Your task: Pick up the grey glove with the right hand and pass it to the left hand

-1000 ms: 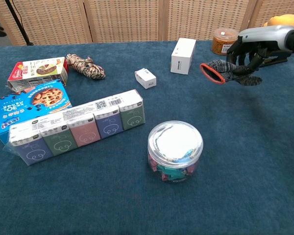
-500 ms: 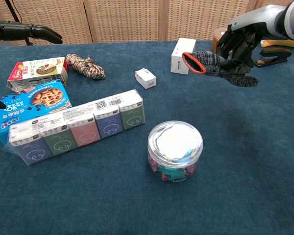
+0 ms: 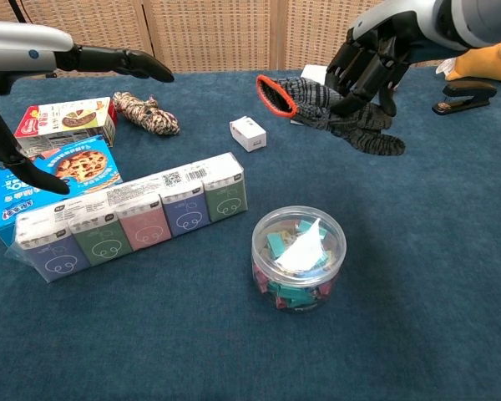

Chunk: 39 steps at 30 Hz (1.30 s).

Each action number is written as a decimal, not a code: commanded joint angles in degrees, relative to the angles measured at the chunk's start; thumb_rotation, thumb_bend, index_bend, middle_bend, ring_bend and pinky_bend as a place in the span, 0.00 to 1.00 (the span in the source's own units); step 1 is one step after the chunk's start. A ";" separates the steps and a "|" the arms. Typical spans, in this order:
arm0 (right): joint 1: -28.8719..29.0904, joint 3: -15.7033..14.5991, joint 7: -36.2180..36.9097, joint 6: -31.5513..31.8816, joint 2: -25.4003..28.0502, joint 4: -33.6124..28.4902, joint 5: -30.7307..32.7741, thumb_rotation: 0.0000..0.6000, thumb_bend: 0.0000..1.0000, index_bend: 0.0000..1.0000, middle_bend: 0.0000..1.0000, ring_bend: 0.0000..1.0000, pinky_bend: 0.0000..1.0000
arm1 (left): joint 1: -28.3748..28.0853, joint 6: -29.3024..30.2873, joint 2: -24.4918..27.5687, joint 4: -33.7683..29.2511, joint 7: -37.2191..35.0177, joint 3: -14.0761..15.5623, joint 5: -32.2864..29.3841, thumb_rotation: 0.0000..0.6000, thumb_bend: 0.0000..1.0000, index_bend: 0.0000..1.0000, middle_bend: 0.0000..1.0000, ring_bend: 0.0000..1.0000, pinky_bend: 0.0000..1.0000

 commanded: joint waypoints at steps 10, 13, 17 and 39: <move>0.38 1.35 0.44 3.03 -2.17 -1.56 1.35 1.00 0.66 0.59 0.50 0.49 0.61 | -2.08 -1.80 -2.72 0.05 0.09 -0.01 -2.51 1.00 0.00 0.00 0.00 0.00 0.00; 0.66 1.51 -0.14 3.97 -2.63 -2.10 1.45 1.00 0.66 0.59 0.50 0.49 0.61 | -2.60 -2.25 -3.88 0.48 -0.19 0.12 -2.90 1.00 0.00 0.02 0.00 0.00 0.00; 1.12 1.94 -0.72 4.82 -3.22 -2.62 2.25 1.00 0.66 0.59 0.50 0.49 0.61 | -2.92 -2.18 -4.86 0.71 -0.05 0.34 -3.12 1.00 0.00 0.03 0.00 0.00 0.00; 1.07 3.93 -0.92 5.20 -5.03 -3.41 4.45 1.00 0.66 0.59 0.50 0.49 0.61 | -5.81 -6.10 -6.46 -3.13 4.41 -0.98 -10.06 1.00 0.00 0.03 0.00 0.00 0.00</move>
